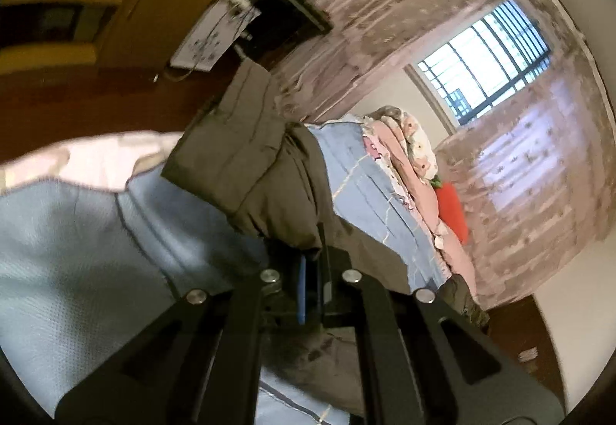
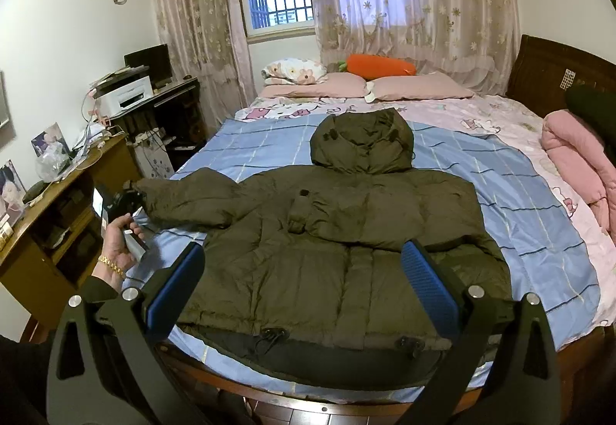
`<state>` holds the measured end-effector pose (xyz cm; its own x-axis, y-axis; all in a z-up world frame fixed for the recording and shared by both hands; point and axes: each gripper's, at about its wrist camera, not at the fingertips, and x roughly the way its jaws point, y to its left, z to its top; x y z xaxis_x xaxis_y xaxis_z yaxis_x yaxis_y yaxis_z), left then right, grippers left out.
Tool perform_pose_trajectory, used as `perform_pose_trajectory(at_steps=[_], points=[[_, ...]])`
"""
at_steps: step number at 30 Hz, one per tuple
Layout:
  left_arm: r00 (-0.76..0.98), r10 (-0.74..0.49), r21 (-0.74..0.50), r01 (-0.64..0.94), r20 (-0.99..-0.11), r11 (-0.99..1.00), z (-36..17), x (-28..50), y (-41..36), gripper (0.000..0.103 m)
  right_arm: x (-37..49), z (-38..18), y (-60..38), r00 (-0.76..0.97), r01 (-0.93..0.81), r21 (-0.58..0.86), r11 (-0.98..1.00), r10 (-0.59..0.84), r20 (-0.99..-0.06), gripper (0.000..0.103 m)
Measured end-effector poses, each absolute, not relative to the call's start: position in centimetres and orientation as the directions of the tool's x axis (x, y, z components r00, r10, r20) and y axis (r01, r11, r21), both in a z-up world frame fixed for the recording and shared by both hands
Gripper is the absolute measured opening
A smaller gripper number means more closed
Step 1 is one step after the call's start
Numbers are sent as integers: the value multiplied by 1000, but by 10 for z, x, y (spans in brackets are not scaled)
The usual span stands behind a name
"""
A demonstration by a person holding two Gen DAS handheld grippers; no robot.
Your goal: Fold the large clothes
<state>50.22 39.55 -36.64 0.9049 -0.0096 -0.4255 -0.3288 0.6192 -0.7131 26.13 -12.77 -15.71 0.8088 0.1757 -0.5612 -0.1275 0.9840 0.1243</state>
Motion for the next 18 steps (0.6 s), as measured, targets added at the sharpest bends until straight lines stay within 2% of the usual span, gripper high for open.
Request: perform_pose_trajectory(at_steps=[9, 14, 18], points=[[936, 3, -556, -211, -351, 804, -283, 501, 323, 3, 246, -159, -154, 817, -92, 170, 981, 172, -550, 102], [950, -89, -474, -67, -299, 878, -242, 501, 259, 3, 235, -158, -176, 825, -63, 183, 981, 154, -543, 102], [937, -168, -396, 35, -307, 918, -226, 510, 199, 3, 227, -159, -195, 829, -32, 197, 980, 136, -542, 102]])
